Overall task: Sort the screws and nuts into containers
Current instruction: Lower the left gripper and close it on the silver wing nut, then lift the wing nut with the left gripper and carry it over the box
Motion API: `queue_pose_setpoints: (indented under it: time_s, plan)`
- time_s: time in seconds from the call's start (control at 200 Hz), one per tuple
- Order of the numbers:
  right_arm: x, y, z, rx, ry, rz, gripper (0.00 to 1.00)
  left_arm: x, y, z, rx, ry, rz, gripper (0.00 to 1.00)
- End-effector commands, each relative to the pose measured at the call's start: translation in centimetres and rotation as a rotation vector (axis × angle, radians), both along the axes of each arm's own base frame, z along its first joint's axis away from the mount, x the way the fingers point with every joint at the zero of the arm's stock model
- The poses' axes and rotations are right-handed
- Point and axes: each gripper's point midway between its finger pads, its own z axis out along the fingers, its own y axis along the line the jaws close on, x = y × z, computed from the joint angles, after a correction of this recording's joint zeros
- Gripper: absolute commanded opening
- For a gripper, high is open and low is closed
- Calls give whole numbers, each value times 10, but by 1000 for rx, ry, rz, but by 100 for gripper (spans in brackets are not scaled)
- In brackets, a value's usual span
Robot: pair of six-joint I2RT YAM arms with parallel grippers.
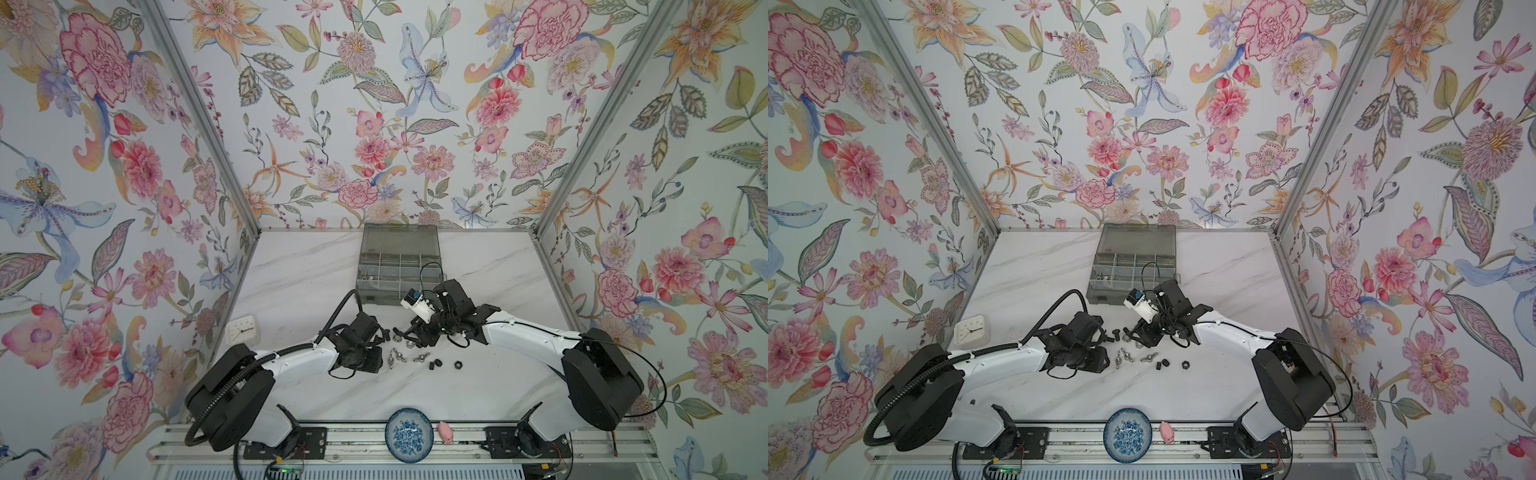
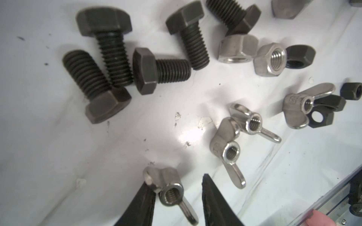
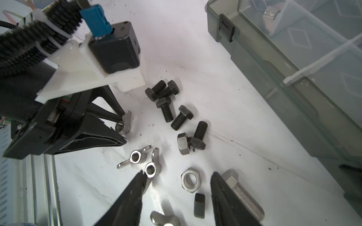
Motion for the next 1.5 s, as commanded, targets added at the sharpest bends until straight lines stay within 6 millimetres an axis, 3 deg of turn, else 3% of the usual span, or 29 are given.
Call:
queue_pose_setpoints:
  time_s: [0.0,0.761,1.206,1.436,1.491]
  plan:
    - [-4,-1,-2,-6,5,2,56,-3,7,0,81,7,-24,40]
    - [-5,-2,-4,-7,7,3,57,-14,4,-1,146,35,-64,29]
    - [-5,-2,-2,-4,2,4,57,-12,4,-2,158,32,-66,18]
    - [-3,-1,0,0,-4,5,57,-12,4,-4,166,29,-67,0]
    - [-3,-1,0,0,-4,5,57,-11,4,-3,168,24,-66,0]
